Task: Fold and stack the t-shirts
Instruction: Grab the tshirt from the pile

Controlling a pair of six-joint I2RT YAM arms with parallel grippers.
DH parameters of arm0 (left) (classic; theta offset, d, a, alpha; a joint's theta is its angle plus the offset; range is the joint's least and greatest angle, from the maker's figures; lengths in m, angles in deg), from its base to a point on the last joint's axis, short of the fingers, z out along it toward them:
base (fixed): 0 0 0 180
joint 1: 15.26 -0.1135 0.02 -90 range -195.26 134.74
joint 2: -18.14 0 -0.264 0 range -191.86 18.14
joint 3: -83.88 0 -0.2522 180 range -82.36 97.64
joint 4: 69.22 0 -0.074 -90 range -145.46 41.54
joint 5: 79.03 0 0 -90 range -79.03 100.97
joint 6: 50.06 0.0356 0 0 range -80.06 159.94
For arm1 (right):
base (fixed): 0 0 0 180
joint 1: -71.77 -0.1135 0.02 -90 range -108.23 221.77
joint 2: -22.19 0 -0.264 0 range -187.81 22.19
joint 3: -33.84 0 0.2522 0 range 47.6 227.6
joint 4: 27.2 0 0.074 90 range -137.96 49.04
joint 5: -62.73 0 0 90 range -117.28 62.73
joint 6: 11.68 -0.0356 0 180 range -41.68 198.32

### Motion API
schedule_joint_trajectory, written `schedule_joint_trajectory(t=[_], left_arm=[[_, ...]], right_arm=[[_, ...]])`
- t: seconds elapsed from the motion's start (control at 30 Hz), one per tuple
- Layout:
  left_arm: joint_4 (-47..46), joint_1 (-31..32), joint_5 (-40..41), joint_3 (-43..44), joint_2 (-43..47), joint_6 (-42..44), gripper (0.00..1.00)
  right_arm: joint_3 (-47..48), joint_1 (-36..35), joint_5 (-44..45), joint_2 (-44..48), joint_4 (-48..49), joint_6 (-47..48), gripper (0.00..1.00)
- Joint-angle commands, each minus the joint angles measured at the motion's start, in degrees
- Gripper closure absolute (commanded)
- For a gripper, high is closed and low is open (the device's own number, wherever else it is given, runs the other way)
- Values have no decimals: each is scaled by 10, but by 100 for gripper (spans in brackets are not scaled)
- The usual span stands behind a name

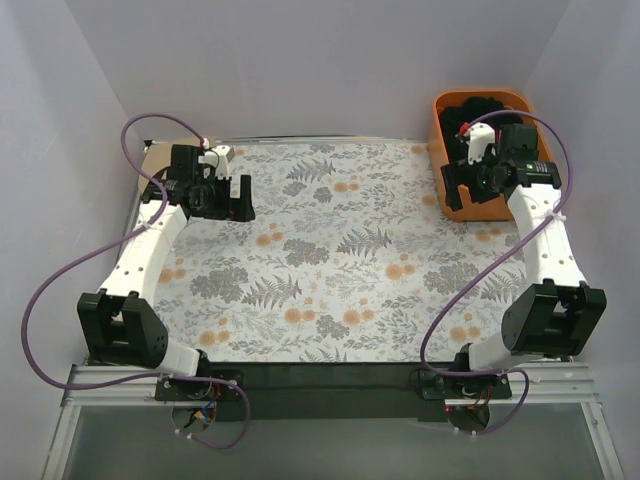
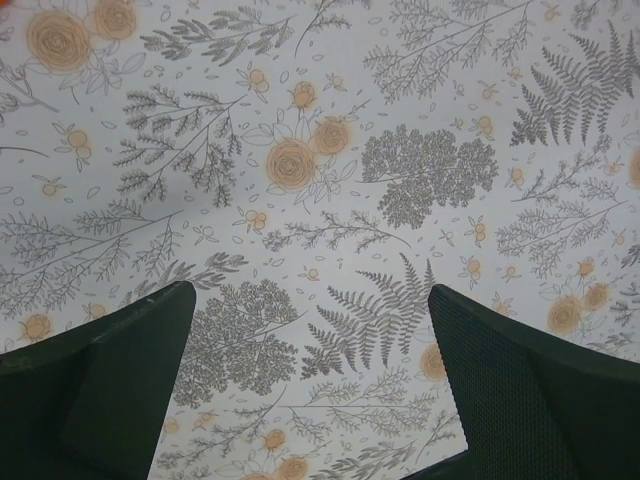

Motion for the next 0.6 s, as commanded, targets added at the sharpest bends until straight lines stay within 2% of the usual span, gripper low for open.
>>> schedule_joint_trajectory(t=[0.0,0.2,0.27,0.43,0.57], left_arm=[[-17,1,-10,42,23,-8,2],[-82,1,-41,36,64,-35,2],[-95,1,-70,31,67,-35,2],[-93,1,-110,33,45,-47,2],[-87,1,-108,33,27,-52,2]], right_arm=[[68,4,7,-21,20,5,2],[160,17,57,-103,96,10,2],[214,22,98,-159,131,-4,2],[390,22,104,-323,139,-21,11],[478,23,120,-421,157,-21,18]])
